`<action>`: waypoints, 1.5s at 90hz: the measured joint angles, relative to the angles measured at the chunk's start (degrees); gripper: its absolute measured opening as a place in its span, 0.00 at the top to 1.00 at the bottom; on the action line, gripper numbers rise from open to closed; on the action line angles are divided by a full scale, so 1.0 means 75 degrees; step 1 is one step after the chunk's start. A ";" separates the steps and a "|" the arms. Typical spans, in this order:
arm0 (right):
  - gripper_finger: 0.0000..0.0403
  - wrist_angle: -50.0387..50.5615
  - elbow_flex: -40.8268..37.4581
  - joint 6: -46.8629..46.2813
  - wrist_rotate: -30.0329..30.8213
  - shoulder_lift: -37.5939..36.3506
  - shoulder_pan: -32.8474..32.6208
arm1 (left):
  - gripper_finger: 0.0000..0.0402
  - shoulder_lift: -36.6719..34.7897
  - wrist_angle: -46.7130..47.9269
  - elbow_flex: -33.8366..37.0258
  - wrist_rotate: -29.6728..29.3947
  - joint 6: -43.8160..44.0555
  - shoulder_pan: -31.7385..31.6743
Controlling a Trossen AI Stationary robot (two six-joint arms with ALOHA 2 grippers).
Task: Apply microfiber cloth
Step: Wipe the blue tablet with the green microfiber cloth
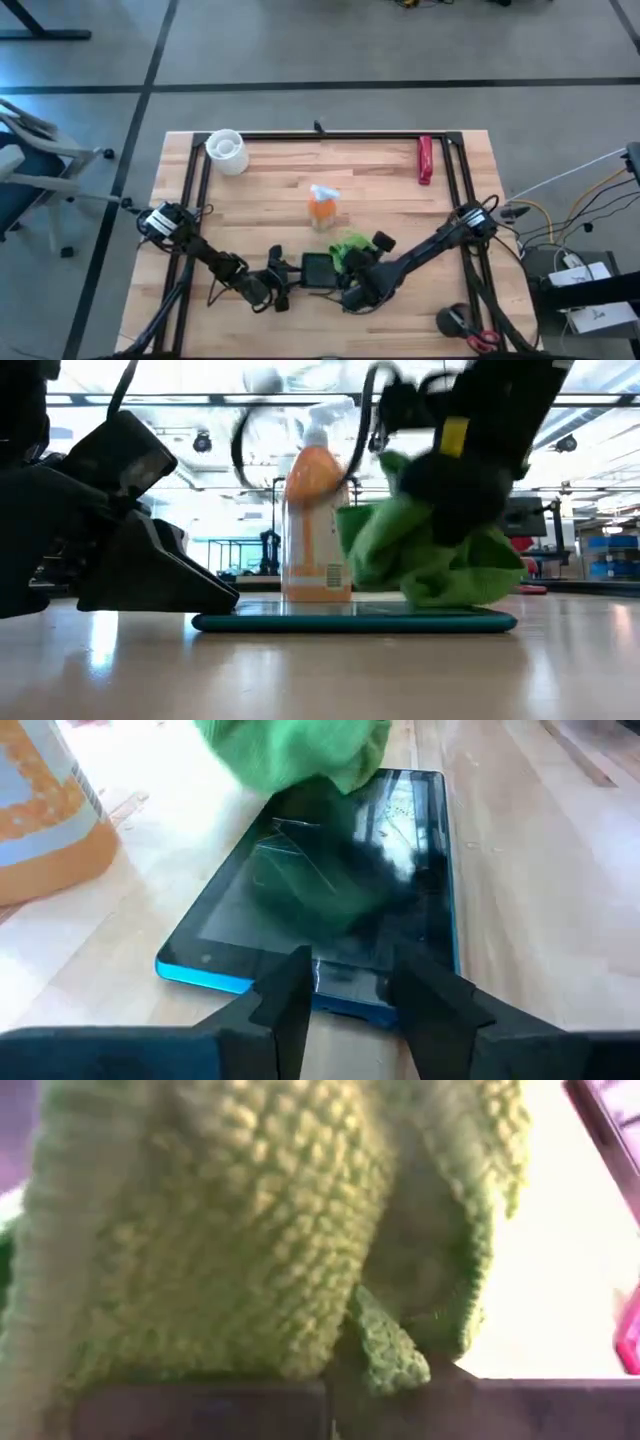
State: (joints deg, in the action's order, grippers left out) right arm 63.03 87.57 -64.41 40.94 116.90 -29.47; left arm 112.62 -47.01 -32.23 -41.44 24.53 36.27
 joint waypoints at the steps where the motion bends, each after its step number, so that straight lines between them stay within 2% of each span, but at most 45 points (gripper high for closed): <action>1: 1.00 -0.0131 0.0001 0.0018 0.0060 -0.0023 -0.0011 | 0.69 0.0000 -0.0002 0.0000 -0.0002 0.0001 0.0000; 8: 1.00 -0.1272 0.0003 0.0624 0.0259 -0.0110 -0.0039 | 0.68 0.0000 -0.0023 0.0003 -0.0005 -0.0002 0.0000; 23: 1.00 -0.3638 0.0003 0.2357 0.0015 0.0128 0.0259 | 0.67 0.0000 -0.0028 0.0005 -0.0006 -0.0041 0.0000; 39: 1.00 -0.4576 0.0003 0.2790 -0.0126 0.0516 0.0686 | 0.70 0.0000 -0.0037 0.0001 0.0001 -0.0046 0.0006; 45: 1.00 -0.4756 0.0003 0.2881 -0.0415 0.0614 0.0784 | 0.71 0.0000 -0.0049 0.0000 0.0016 -0.0066 0.0006; 55: 1.00 -0.4634 0.0003 0.2884 -0.0920 0.0804 0.0835 | 0.73 0.0000 -0.0076 0.0000 0.0028 -0.0139 0.0006; 65: 1.00 -0.4318 0.0003 0.2740 -0.1093 0.0886 0.0782 | 0.73 0.0000 -0.0083 0.0000 0.0030 -0.0143 0.0006; 110: 1.00 -0.0880 0.0015 0.0844 -0.1278 0.0628 -0.0154 | 0.70 0.0000 -0.0083 0.0000 -0.0002 -0.0107 0.0000; 135: 1.00 0.0590 0.0006 -0.0298 -0.1575 0.0617 -0.0763 | 0.73 0.0000 -0.0085 -0.0002 0.0008 -0.0002 0.0000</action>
State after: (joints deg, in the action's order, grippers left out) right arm 67.46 87.61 -66.65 29.12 121.52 -35.19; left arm 112.62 -47.65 -32.24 -41.38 24.51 36.27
